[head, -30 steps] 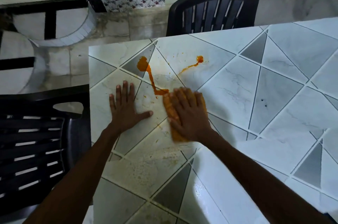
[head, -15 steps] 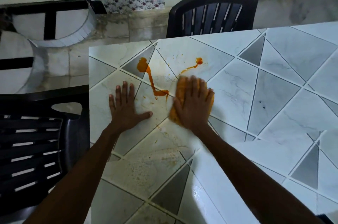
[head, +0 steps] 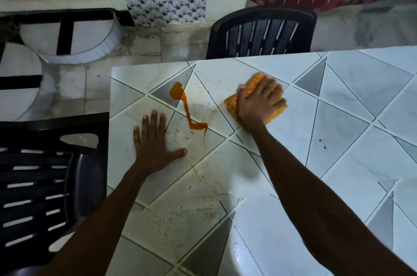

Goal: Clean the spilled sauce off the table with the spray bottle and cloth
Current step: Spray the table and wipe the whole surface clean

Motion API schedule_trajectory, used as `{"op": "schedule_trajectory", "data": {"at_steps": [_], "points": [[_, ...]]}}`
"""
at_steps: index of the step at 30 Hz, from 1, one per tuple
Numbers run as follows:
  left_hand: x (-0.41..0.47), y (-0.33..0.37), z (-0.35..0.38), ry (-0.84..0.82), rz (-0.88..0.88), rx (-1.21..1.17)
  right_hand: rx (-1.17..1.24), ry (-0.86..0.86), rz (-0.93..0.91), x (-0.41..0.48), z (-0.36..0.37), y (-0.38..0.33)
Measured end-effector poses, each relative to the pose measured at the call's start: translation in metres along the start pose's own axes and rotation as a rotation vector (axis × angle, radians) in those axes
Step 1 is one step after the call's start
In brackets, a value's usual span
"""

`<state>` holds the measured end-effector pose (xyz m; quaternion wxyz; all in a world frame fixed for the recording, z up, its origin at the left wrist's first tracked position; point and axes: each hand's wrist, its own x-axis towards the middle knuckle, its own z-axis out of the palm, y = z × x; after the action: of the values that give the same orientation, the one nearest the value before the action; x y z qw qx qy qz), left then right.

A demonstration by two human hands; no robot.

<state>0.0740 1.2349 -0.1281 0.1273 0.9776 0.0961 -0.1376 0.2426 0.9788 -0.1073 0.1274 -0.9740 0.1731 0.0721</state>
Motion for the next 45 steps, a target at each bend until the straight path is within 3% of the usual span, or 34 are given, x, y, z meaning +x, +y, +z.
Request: {"op": "schedule_trajectory", "data": {"at_steps": [4,5,7,9,14,16,17,19,23,25,26,28,32,34,36,37,42,44,45], "points": [[-0.001,-0.002,0.0,-0.008,0.005,-0.012,-0.221,-0.075,-0.95,-0.038,0.015,0.005],[0.0,-0.002,0.0,-0.009,0.001,-0.012,-0.253,-0.095,-1.113,-0.043,0.013,0.02],[0.0,0.001,-0.001,-0.007,-0.003,-0.007,-0.278,-0.111,-1.228,-0.046,0.007,0.057],[0.001,0.003,-0.001,-0.013,-0.009,0.002,-0.207,-0.092,-1.069,-0.031,-0.002,0.079],[0.0,0.002,-0.003,-0.008,-0.012,0.023,0.027,0.009,-0.026,0.023,-0.004,0.006],[0.001,0.0,-0.002,-0.004,-0.01,0.023,0.116,-0.01,0.151,0.026,-0.002,-0.04],[0.0,-0.001,-0.002,-0.007,-0.009,0.019,0.1,0.011,0.117,0.023,0.004,-0.054],[-0.001,-0.002,-0.001,-0.001,-0.004,0.011,-0.016,0.061,-0.199,0.011,0.018,-0.059],[0.0,-0.001,-0.001,-0.01,0.002,-0.001,-0.211,-0.062,-1.068,-0.014,0.015,-0.001],[-0.001,0.001,-0.002,-0.011,0.011,0.0,-0.29,-0.124,-1.318,-0.007,0.002,0.035],[-0.001,0.002,-0.003,-0.01,0.013,-0.002,-0.299,-0.144,-1.356,0.002,-0.004,0.048],[-0.001,0.003,-0.003,-0.001,0.014,-0.014,-0.241,-0.141,-1.176,0.028,-0.01,0.057],[-0.002,0.002,-0.005,0.011,0.006,-0.017,-0.1,0.015,-0.362,0.056,-0.002,-0.005],[-0.003,0.001,-0.004,0.02,0.007,-0.013,0.032,-0.003,-0.033,0.05,0.002,-0.056],[-0.002,0.0,-0.003,0.016,0.008,-0.013,0.081,-0.005,0.036,0.041,0.008,-0.091],[-0.002,-0.001,-0.003,0.012,0.008,-0.009,0.047,-0.006,-0.073,0.037,0.014,-0.099],[-0.003,-0.001,-0.003,0.01,0.014,-0.002,-0.182,-0.133,-1.098,0.022,0.016,-0.046],[-0.003,0.0,-0.003,0.016,0.015,-0.009,-0.231,-0.182,-1.297,0.028,0.005,-0.006],[-0.002,0.001,-0.003,0.013,0.016,-0.015,-0.234,-0.187,-1.309,0.036,0.0,0.009]]}}
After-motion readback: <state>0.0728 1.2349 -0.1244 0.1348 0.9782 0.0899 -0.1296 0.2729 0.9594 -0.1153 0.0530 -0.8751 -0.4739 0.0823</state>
